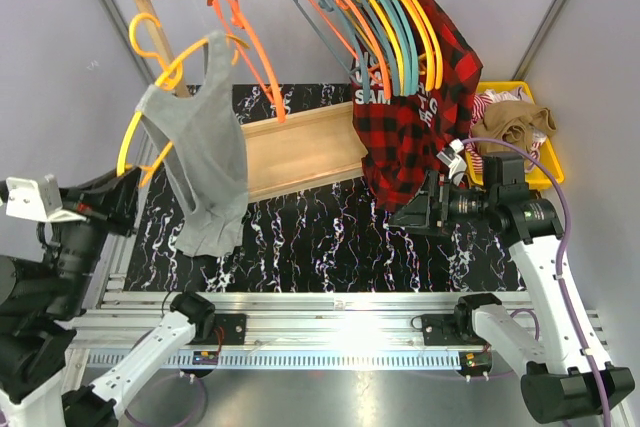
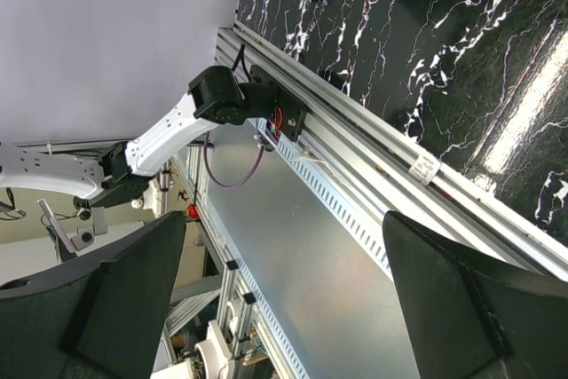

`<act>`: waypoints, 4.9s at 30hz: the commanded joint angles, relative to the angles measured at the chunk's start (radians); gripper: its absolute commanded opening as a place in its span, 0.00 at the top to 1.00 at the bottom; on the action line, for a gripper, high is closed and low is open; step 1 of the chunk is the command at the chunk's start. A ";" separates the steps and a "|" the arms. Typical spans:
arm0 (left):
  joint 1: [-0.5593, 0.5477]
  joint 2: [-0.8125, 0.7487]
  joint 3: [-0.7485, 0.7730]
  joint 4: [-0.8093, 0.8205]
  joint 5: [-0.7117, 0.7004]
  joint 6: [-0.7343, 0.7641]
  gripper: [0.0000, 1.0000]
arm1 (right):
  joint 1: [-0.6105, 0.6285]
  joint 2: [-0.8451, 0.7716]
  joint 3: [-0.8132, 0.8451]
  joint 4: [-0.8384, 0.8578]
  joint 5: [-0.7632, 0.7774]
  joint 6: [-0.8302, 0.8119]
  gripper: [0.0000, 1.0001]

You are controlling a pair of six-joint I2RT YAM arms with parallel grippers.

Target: Remove the tank top from the hanger

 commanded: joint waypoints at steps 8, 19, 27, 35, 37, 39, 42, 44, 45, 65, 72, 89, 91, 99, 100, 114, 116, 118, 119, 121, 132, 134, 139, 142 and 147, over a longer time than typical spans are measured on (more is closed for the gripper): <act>0.019 -0.258 -0.099 -0.073 0.128 -0.219 1.00 | 0.007 0.006 0.013 0.014 0.010 -0.030 0.00; 0.007 -0.221 -0.073 -0.024 0.508 -0.337 1.00 | 0.009 -0.014 0.002 0.006 0.025 -0.041 0.00; -0.168 -0.184 -0.085 0.074 0.644 -0.477 1.00 | 0.020 -0.046 0.200 -0.104 0.006 -0.073 0.00; -0.472 -0.218 -0.148 0.093 0.412 -0.541 1.00 | 0.052 -0.146 0.347 -0.006 -0.297 -0.032 0.00; -0.473 -0.184 -0.154 0.093 0.396 -0.522 1.00 | 0.055 -0.149 0.350 -0.039 -0.251 -0.057 0.00; -0.473 -0.152 -0.164 0.104 0.328 -0.509 1.00 | 0.055 -0.146 0.334 -0.105 -0.109 -0.102 0.00; -0.473 -0.131 -0.176 0.125 0.203 -0.488 1.00 | 0.055 -0.157 0.278 -0.104 -0.044 -0.107 0.00; -0.473 -0.118 -0.187 0.157 0.182 -0.480 1.00 | 0.055 -0.197 0.236 -0.002 -0.066 -0.068 0.00; -0.473 -0.098 -0.190 0.165 0.192 -0.480 1.00 | 0.055 -0.212 0.187 0.046 -0.062 -0.014 0.00; -0.473 0.001 -0.286 0.358 0.272 -0.593 1.00 | 0.058 -0.297 -0.257 0.873 0.314 0.226 0.00; -0.473 0.003 -0.317 0.380 0.266 -0.612 1.00 | 0.093 -0.223 -0.254 1.029 0.240 0.298 0.06; -0.473 -0.109 -0.290 0.245 0.100 -0.554 1.00 | 0.241 -0.253 -0.147 0.514 0.412 0.225 1.00; -0.473 -0.120 -0.270 0.194 0.084 -0.547 1.00 | 0.241 -0.290 -0.135 0.447 0.498 0.237 0.87; -0.473 -0.121 -0.256 0.163 0.099 -0.550 1.00 | 0.241 -0.254 -0.116 0.483 0.403 0.268 0.68; -0.473 -0.123 -0.260 0.174 0.109 -0.552 1.00 | 0.239 -0.243 -0.133 0.515 0.353 0.280 0.58; -0.473 -0.066 -0.305 0.367 0.162 -0.550 1.00 | 0.239 -0.327 -0.361 0.957 0.265 0.393 0.32; -0.473 -0.063 -0.306 0.377 0.163 -0.550 1.00 | 0.239 -0.317 -0.357 0.956 0.291 0.363 0.32; -0.473 -0.063 -0.306 0.378 0.162 -0.550 1.00 | 0.239 -0.312 -0.352 0.960 0.317 0.335 0.32; -0.473 -0.063 -0.309 0.383 0.162 -0.552 1.00 | 0.241 -0.301 -0.352 0.980 0.334 0.331 0.32; -0.473 -0.063 -0.317 0.387 0.157 -0.555 1.00 | 0.242 -0.286 -0.355 1.006 0.347 0.329 0.31; -0.473 -0.051 -0.328 0.429 0.103 -0.537 1.00 | 0.310 -0.281 -0.384 1.042 0.355 0.358 0.64; -0.473 -0.049 -0.339 0.446 0.097 -0.535 1.00 | 0.310 -0.315 -0.407 1.020 0.372 0.363 0.72; -0.473 -0.049 -0.325 0.440 0.074 -0.514 1.00 | 0.310 -0.375 -0.400 0.875 0.462 0.354 1.00; -0.473 -0.052 -0.296 0.389 0.065 -0.501 1.00 | 0.311 -0.416 -0.360 0.722 0.630 0.338 1.00; -0.473 -0.078 -0.263 0.227 0.050 -0.520 1.00 | 0.311 -0.456 -0.250 0.426 1.031 0.458 1.00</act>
